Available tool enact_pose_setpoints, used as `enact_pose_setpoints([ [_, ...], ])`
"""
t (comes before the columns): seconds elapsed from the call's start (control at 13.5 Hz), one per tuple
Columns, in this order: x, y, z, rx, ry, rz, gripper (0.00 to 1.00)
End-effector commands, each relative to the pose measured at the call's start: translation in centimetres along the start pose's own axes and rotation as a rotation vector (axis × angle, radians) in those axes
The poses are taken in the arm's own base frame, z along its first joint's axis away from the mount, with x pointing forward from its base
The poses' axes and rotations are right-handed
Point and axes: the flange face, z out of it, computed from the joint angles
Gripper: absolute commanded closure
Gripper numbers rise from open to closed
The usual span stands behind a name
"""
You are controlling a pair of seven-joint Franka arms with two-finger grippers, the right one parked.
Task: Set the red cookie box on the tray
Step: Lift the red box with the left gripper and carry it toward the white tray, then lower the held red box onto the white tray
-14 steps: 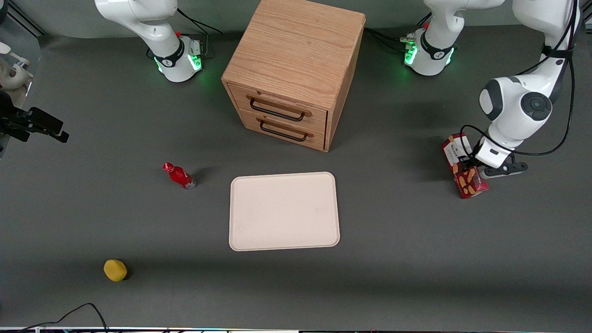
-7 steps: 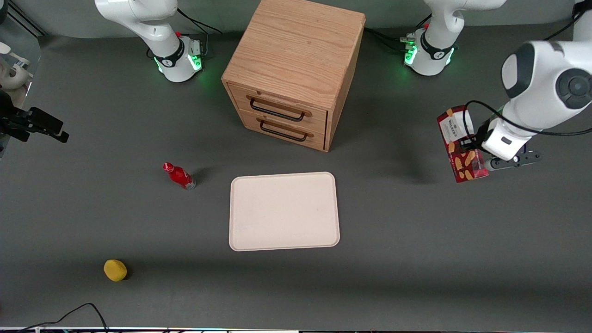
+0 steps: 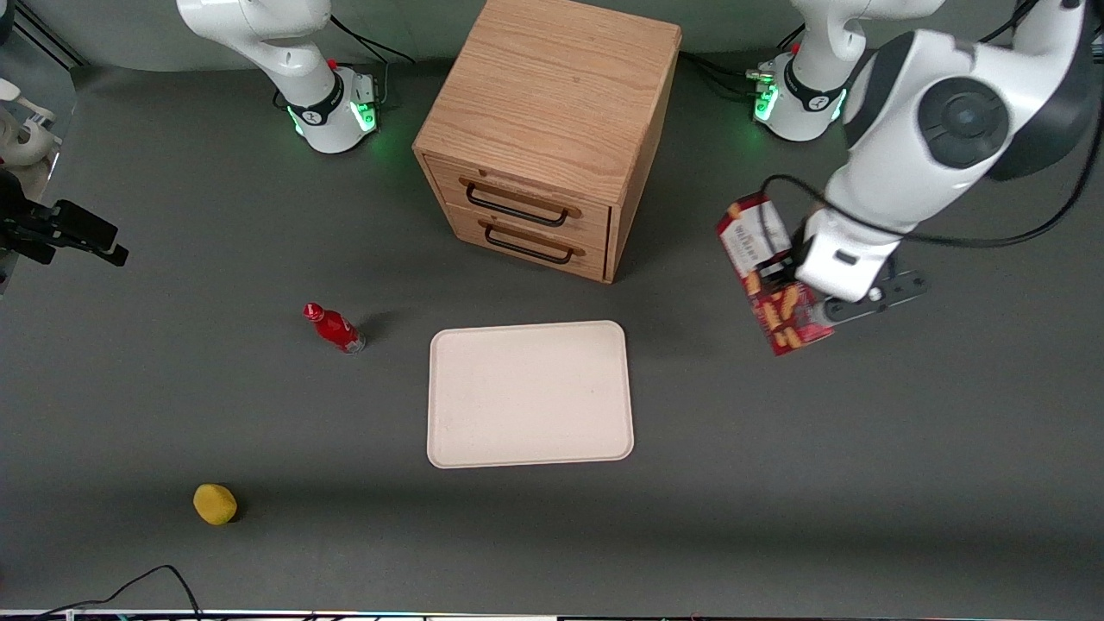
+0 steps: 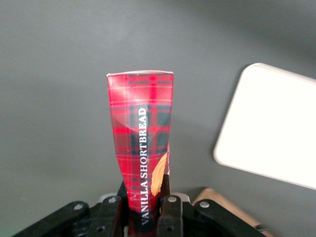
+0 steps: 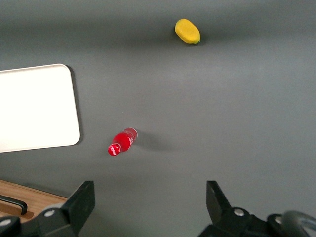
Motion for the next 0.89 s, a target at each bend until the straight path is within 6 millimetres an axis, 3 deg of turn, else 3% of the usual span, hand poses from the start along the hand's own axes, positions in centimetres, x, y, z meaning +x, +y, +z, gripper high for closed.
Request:
enact_pose_setpoints([
  [0.0,2.1,5.5,3.4,-0.014,-0.055,-0.113,0.73],
  [0.22,1.8,11.2,7.7,-0.051,-0.001,-0.17,0.73],
  [0.37,1.6,14.0,10.2,-0.046,0.045,-0.19,0.73],
  [0.44,0.5,16.5,12.1,-0.03,0.073,-0.173,0.73],
  [0.59,-1.7,19.6,14.6,-0.039,0.126,-0.103,0.72],
  [0.81,-2.6,21.5,17.8,-0.075,0.178,-0.038,0.73],
])
